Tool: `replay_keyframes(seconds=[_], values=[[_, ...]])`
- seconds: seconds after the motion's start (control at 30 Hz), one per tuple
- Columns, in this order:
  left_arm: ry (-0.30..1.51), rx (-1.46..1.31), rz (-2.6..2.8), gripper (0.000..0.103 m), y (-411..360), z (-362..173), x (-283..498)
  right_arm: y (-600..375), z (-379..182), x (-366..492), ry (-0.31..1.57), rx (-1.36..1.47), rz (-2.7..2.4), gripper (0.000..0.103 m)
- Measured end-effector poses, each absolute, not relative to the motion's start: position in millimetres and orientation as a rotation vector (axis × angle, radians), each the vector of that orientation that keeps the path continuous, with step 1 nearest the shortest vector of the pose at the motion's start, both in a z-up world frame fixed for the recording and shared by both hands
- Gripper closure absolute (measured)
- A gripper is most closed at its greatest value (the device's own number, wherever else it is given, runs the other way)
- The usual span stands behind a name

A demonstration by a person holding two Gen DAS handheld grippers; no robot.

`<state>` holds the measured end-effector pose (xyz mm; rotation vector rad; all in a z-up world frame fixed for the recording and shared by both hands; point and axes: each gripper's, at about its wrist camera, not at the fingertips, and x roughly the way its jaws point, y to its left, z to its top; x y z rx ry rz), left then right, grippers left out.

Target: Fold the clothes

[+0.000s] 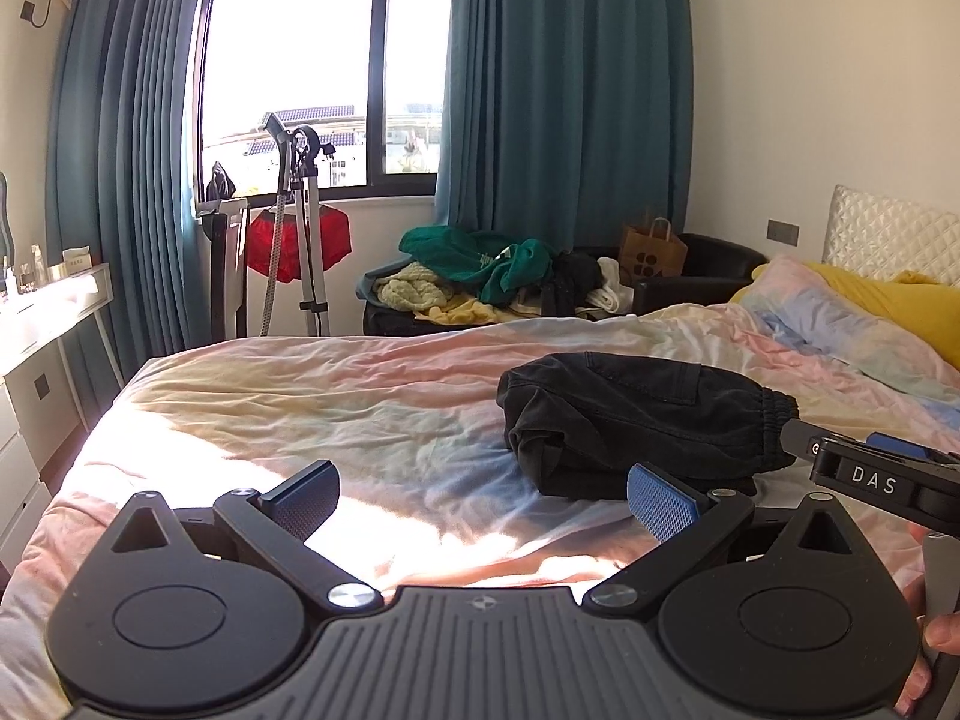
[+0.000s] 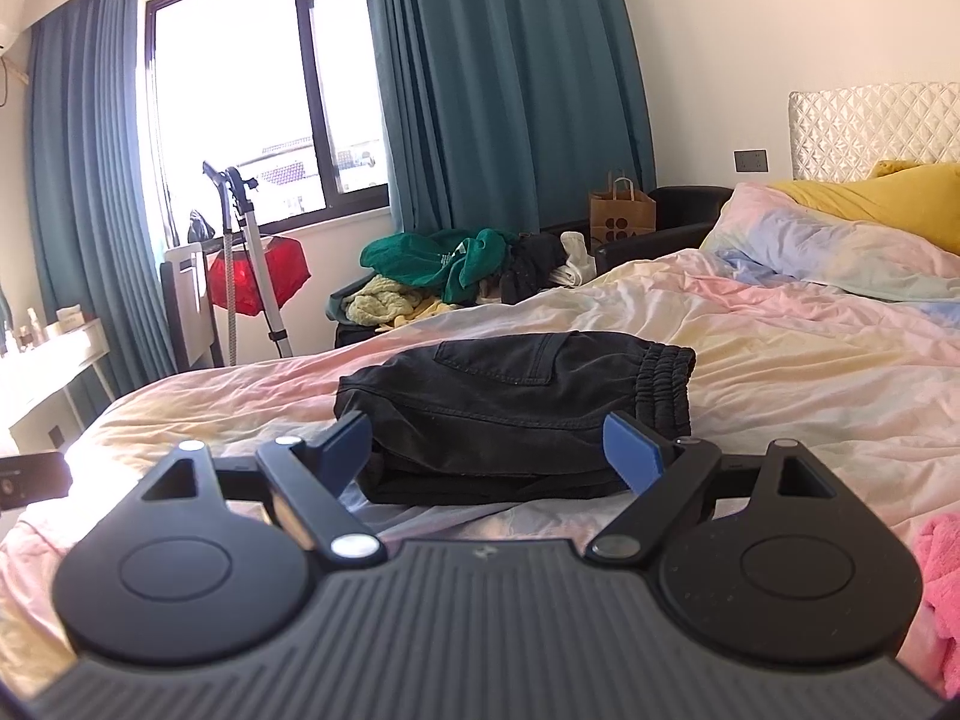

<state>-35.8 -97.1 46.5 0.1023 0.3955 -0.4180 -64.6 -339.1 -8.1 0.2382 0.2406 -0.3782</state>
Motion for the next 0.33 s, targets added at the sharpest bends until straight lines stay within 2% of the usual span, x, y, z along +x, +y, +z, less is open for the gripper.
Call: replay_keyframes(seconds=[0.33], values=[[0.388, 0.086, -0.424, 0.000, -90.6, 49.0, -38.6, -337.2, -7.4, -63.5, 0.243, 0.218, -0.388, 0.017]])
